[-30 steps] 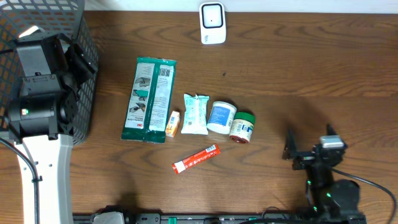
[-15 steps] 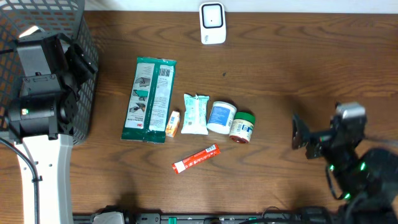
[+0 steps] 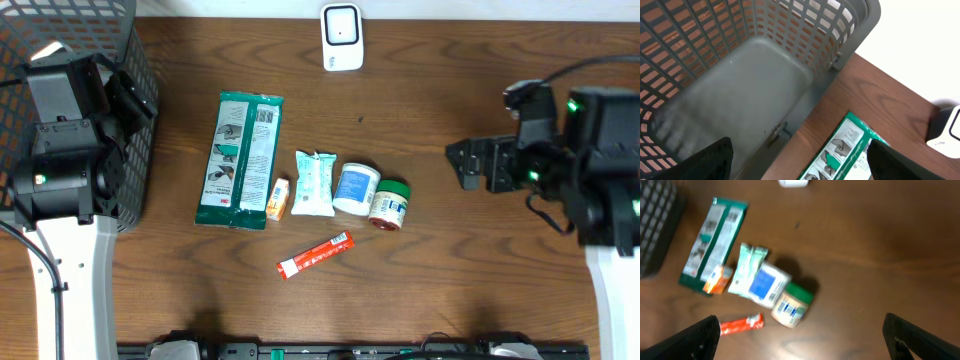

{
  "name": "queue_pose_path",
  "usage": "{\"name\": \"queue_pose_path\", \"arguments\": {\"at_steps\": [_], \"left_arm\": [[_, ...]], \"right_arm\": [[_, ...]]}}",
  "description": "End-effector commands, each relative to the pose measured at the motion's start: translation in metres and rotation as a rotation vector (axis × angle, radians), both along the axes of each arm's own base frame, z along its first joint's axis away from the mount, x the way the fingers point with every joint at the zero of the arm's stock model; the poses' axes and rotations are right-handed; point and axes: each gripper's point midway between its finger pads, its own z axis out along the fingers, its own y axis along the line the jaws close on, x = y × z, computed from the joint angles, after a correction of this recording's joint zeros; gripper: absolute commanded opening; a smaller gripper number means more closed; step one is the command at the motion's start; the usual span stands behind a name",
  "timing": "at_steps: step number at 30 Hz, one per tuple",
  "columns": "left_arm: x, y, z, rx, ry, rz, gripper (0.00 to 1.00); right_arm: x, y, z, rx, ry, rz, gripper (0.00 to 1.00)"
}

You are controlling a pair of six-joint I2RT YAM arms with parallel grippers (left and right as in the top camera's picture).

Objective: Scan the item barcode
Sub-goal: 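Move the right gripper from rest toward the green-lid jar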

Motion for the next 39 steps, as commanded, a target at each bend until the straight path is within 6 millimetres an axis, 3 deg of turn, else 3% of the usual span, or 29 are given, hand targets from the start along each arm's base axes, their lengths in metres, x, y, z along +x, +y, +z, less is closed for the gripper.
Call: {"name": "queue_pose_path", "arguments": {"at_steps": [1,4,5,8,10,11,19,31,39], "left_arm": [[0.0,0.003,0.001,0.007,0.0,0.009,0.84],[0.0,0.003,0.001,0.007,0.0,0.009,0.84],[0.0,0.003,0.001,0.007,-0.001,0.009,0.84],[0.0,0.003,0.001,0.007,0.0,0.009,0.84],[0.0,0.003,0.001,0.007,0.0,0.009,0.84],[0.0,0.003,0.001,0.007,-0.001,0.009,0.84],[0.0,0.003,0.001,0.007,0.0,0.009,0.84],[0.0,0.003,0.001,0.007,0.0,0.009,0.84],[0.0,0.003,0.001,0.007,0.0,0.009,0.84]], "right_arm": [[-0.001,0.019,-0.008,0.083,0.073,0.063,0.99],[0.003,0.02,-0.024,0.088,0.141,0.059,0.84],[0.005,0.02,-0.03,0.094,0.168,0.046,0.83],[0.007,0.02,-0.044,0.11,0.242,0.01,0.84],[0.009,0.02,-0.055,0.123,0.292,-0.019,0.98],[0.009,0.02,-0.058,0.125,0.305,-0.024,0.99],[0.01,0.02,-0.089,0.139,0.388,-0.065,0.99],[0.008,0.02,-0.172,0.243,0.503,-0.285,0.99],[-0.003,0.023,-0.211,0.261,0.532,-0.331,0.98]]}}
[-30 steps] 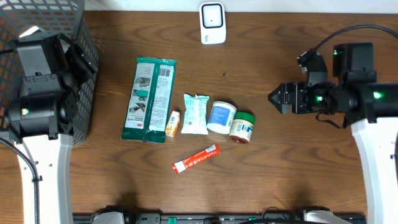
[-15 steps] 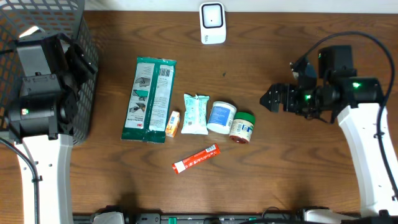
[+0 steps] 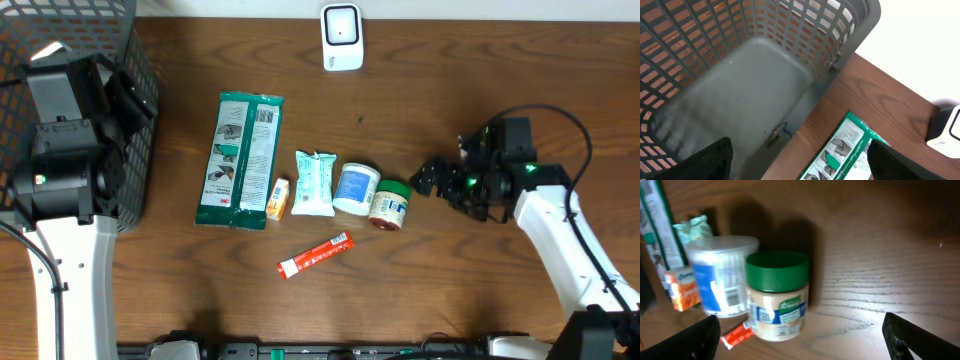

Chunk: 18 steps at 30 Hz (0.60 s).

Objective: Scan the item barcode
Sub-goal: 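Move the right gripper from rest toward the green-lid jar, then close the right gripper around the green-lid Knorr jar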

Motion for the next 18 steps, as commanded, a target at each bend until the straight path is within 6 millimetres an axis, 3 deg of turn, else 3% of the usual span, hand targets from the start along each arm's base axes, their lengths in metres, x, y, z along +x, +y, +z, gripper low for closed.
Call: {"name": "queue_pose_path", "arguments": {"at_steps": [1,10,18], "left_arm": [[0.0,0.003,0.001,0.007,0.0,0.009,0.84],[0.0,0.003,0.001,0.007,0.0,0.009,0.84],[0.0,0.003,0.001,0.007,0.0,0.009,0.84]], "right_arm": [[-0.008,0.007,-0.012,0.011,0.036,-0.023,0.98],[-0.012,0.024,-0.027,-0.085,0.015,0.002,0.99],[0.005,0.042,-0.007,-0.065,-0.062,0.034,0.99]]}}
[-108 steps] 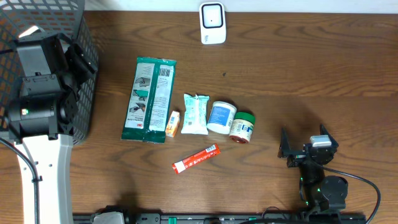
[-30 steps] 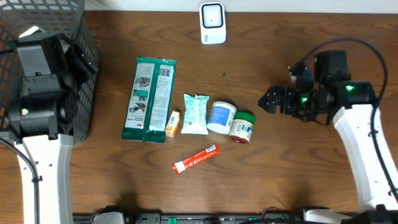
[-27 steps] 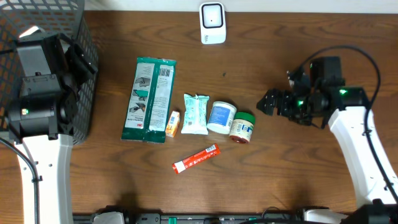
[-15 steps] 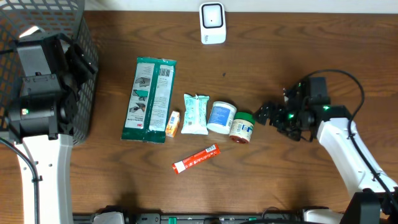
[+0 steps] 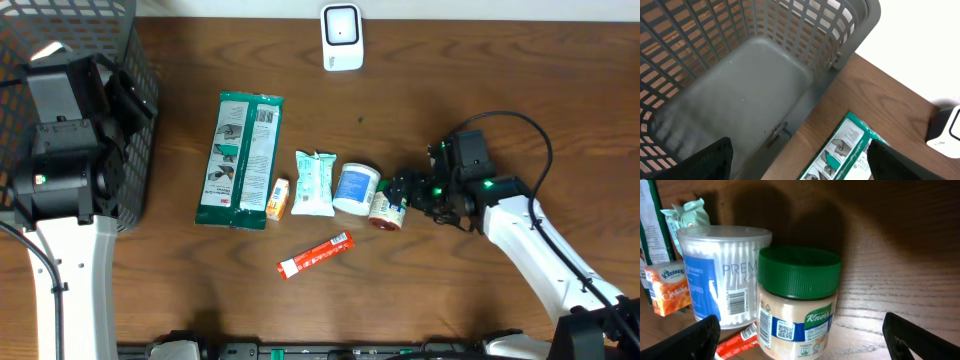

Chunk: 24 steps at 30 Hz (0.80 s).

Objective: Scan the item barcode
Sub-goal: 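Close the right gripper around the green-lid Knorr jar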

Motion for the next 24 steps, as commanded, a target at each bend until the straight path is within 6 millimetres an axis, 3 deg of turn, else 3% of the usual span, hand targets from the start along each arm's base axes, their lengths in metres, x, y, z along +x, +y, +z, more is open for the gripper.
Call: {"name": "queue_pose_path", "arguments": {"at_steps": [1,10,24], "left_arm": [[0.0,0.003,0.001,0.007,0.0,0.009,0.84],[0.0,0.003,0.001,0.007,0.0,0.009,0.84],[0.0,0.003,0.001,0.007,0.0,0.009,0.84]], "right_arm": [[0.009,0.001,0.016,-0.008,-0.015,-0.005,0.98],[0.013,-0.005,0.056,-0.075,-0.019,0.045,0.99],[0.002,-0.001,0.034,-0.116,0.0,0.088,0.99]]}}
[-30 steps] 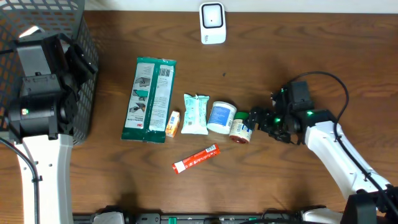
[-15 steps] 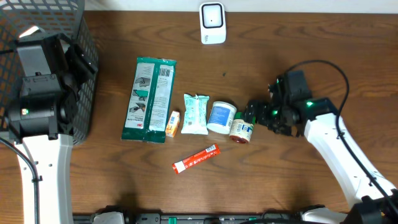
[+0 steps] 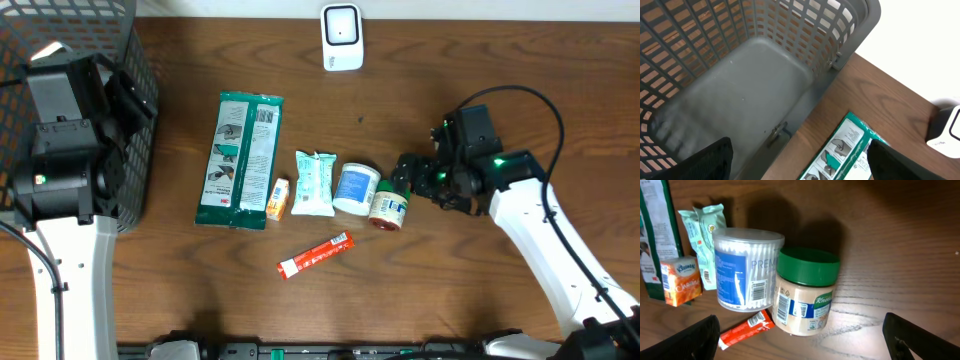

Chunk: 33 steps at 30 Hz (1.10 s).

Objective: Scan the item barcode
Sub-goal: 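Close the right gripper around the green-lid Knorr jar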

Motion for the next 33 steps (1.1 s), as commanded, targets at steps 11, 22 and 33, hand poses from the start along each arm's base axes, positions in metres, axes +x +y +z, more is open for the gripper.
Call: {"name": "queue_pose_path", "arguments": {"at_steps": [11,22,33], "left_arm": [[0.0,0.003,0.001,0.007,0.0,0.009,0.84],[0.0,0.003,0.001,0.007,0.0,0.009,0.84],[0.0,0.003,0.001,0.007,0.0,0.009,0.84]], "right_arm": [[-0.008,0.008,-0.033,-0.023,-0.017,0.06,0.99],[-0.011,0.007,-0.05,-0.02,-0.03,0.059,0.99],[-0.005,-0.007,-0.062,-0.093,-0.074,0.027,0.95]]}}
